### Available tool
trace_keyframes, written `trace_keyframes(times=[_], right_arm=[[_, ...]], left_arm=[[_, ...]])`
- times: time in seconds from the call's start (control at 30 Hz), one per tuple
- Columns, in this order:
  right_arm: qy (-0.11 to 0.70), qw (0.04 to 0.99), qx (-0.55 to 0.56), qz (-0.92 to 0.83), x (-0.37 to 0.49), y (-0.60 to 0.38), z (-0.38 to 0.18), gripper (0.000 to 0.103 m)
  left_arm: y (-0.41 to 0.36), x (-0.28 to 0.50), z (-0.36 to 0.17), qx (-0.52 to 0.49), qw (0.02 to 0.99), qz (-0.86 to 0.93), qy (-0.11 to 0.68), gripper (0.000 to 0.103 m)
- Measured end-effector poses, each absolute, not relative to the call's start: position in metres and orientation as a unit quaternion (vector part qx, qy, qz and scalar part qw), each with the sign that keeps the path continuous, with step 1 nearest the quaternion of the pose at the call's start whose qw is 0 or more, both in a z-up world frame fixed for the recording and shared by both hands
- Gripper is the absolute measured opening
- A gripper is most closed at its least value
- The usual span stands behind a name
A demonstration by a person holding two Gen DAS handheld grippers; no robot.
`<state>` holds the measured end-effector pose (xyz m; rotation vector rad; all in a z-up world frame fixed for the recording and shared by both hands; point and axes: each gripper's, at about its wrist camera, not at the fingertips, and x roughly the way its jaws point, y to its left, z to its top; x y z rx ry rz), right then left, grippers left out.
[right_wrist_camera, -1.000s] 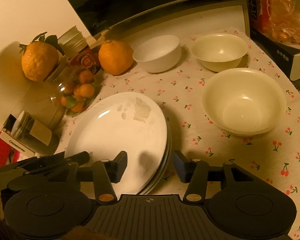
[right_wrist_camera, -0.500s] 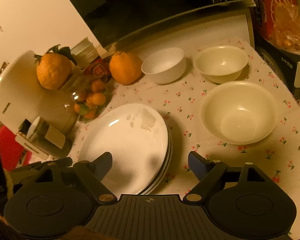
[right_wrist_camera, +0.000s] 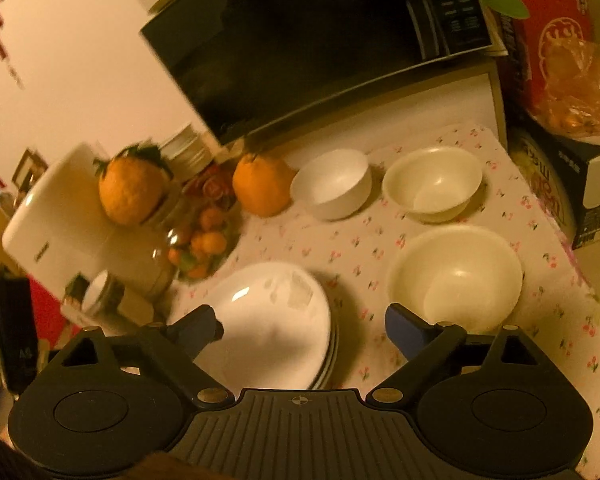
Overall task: Organize plates and bowls
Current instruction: 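Move both grippers to the rim of the white bowl by the microwave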
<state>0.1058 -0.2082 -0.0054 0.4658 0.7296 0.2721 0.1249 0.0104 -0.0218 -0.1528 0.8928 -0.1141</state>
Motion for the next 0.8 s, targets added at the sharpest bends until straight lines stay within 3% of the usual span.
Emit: trace_keyframes(times=[0.5,0.8], right_arm=[[0.341,0.904,0.233,0.108,0.225,-0.226,0.016,0.094],[0.358,0.895,0.243,0.109,0.288,-0.223,-0.01,0.093]], left_arm=[[-0.017,0.219,-0.019,-0.101,0.901,-0.076,0.414,0.102],[-0.023,0.261,-0.038,-0.133,0.896,-0.113,0.408,0.086]])
